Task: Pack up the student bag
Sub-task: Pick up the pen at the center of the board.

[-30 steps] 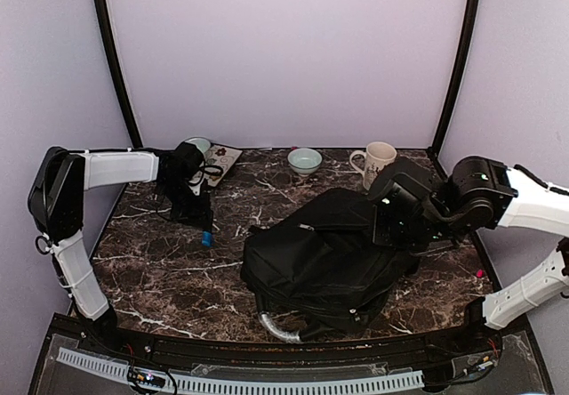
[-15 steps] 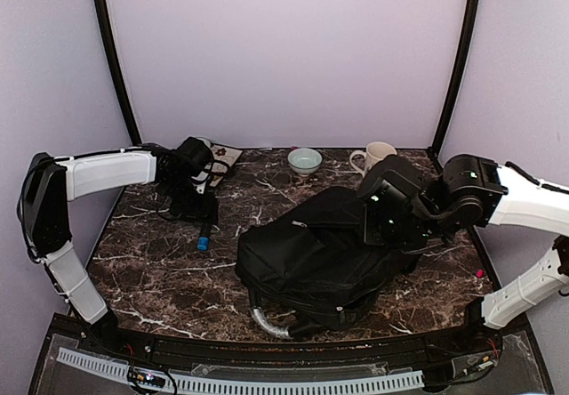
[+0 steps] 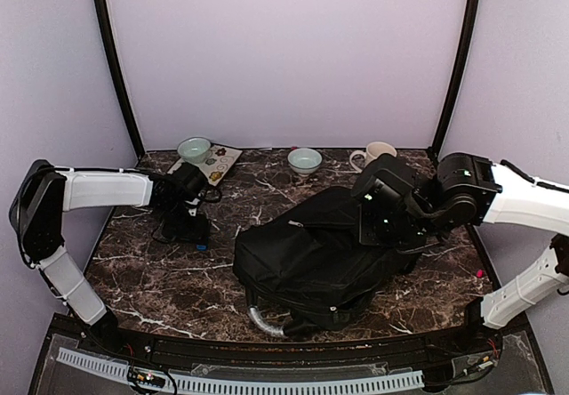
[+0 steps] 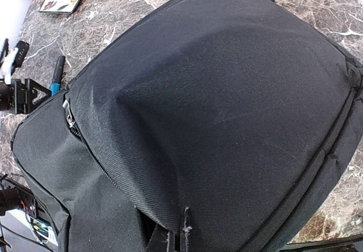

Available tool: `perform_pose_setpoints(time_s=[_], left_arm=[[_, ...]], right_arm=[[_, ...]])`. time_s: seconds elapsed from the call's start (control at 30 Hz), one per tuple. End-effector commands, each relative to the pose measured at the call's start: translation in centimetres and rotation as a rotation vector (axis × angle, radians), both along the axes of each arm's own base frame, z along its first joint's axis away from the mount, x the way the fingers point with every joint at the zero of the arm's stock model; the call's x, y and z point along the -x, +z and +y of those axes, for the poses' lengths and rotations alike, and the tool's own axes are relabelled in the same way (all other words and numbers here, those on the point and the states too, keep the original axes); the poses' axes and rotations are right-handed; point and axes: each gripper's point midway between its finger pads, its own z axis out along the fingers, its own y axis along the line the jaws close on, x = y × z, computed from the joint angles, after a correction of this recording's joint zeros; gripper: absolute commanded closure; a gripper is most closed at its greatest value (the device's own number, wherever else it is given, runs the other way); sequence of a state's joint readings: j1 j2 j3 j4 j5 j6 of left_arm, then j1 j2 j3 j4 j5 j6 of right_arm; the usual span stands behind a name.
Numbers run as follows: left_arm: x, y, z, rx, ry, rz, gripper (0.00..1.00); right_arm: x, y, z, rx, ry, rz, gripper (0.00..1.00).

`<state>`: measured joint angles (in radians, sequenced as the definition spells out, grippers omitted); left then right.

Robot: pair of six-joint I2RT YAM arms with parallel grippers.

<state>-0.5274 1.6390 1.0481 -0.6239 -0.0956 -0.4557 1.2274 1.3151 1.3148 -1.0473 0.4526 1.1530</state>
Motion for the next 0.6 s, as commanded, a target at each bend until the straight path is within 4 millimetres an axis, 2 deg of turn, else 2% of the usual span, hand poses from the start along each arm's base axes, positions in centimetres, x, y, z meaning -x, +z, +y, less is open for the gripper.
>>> perform_pose_setpoints(time_s=[0.0,0.07,0.23,0.57], left_arm=[[-1.3,-0.7,0.3,0.003,0.03,-0.098,0.38],[-1.7,-1.5,0.5,0.002,0.044,-0.128,0.39],[-2.6,-1.8,0.5,0.018,0.038,-0.223,0.42],[-2.5,-3.6,0.6,-0.008,0.015,-0.277,0.46]], right_arm=[[-1.0,3.1,1.7,-0.118,-0.007,-0.056,1.0],[-0.9,3.0,1.8,-0.114,-0.001,-0.05,1.0],[-0.9,2.9,1.8,-0.102,0.003,-0.044,1.0],[-1.0,3.0,1.6,-0.09,0.0,-0.053,1.0]])
